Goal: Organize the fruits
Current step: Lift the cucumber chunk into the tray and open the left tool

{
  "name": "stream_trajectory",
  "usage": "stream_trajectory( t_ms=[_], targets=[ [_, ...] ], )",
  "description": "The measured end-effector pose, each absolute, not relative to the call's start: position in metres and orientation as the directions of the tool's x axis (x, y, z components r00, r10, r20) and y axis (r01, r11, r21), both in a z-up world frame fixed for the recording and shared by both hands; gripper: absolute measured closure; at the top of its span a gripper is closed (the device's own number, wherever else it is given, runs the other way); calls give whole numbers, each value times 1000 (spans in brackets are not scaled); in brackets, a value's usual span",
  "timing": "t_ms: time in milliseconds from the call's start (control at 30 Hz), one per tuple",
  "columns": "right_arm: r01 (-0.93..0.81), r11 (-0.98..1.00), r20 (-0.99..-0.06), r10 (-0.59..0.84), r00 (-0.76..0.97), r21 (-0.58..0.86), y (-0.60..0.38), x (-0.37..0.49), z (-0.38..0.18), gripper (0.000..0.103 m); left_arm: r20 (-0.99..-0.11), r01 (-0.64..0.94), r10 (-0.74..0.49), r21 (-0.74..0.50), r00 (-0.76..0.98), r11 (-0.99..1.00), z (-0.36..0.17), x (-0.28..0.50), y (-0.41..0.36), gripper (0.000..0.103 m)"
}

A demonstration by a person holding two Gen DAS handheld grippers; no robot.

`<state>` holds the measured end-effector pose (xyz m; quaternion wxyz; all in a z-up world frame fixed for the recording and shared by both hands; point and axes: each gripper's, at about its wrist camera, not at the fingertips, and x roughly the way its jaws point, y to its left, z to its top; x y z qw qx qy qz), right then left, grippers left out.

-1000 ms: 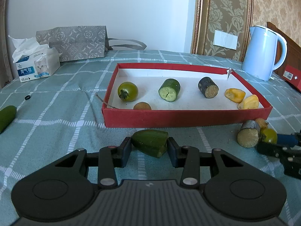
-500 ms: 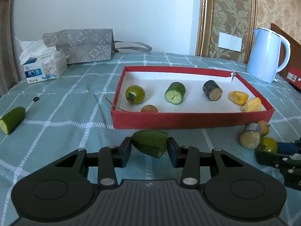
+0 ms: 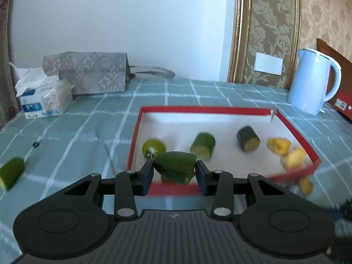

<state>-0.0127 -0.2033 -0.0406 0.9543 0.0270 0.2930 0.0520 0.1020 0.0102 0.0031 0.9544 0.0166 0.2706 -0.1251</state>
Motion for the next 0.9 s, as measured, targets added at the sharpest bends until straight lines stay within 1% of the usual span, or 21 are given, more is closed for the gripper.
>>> stream_trajectory(
  t_ms=[267, 300, 333, 367, 433, 500, 633, 700, 833, 900],
  targets=[
    [-82, 992, -561, 120, 819, 93, -205, -11, -41, 69, -551, 222, -184, 2, 814, 975, -4, 151, -12, 62],
    [-82, 992, -561, 120, 819, 93, -205, -11, -41, 69, -550, 216, -172, 16, 817, 976, -6, 153, -15, 60],
    [-82, 992, -561, 121, 819, 93, -205, -11, -41, 69, -546, 214, -164, 28, 822, 977, -8, 153, -17, 53],
    [-82, 992, -561, 121, 819, 94, -205, -11, -41, 69, -540, 212, -160, 36, 827, 977, -9, 152, -18, 49],
    [-82, 992, -563, 121, 818, 94, -205, -10, -41, 69, -519, 202, -151, 42, 841, 979, -9, 150, -18, 30],
    [-82, 992, -563, 122, 818, 95, -205, -10, -41, 69, -493, 190, -145, 42, 858, 981, -6, 145, -14, 24],
    [-82, 992, -562, 124, 818, 99, -205, -10, -41, 69, -438, 131, -113, 12, 892, 991, 0, 125, 2, 23],
    [-82, 992, -562, 125, 818, 101, -205, -10, -41, 69, -411, 104, -99, -10, 906, 995, 0, 108, 14, 19],
    [-82, 992, -562, 124, 818, 100, -205, -10, -41, 69, -412, 125, -122, -20, 903, 992, -4, 80, 26, 18],
    [-81, 991, -562, 125, 818, 102, -206, -10, -41, 69, -428, 143, -141, -27, 893, 989, -6, 73, 28, 18]
  ],
)
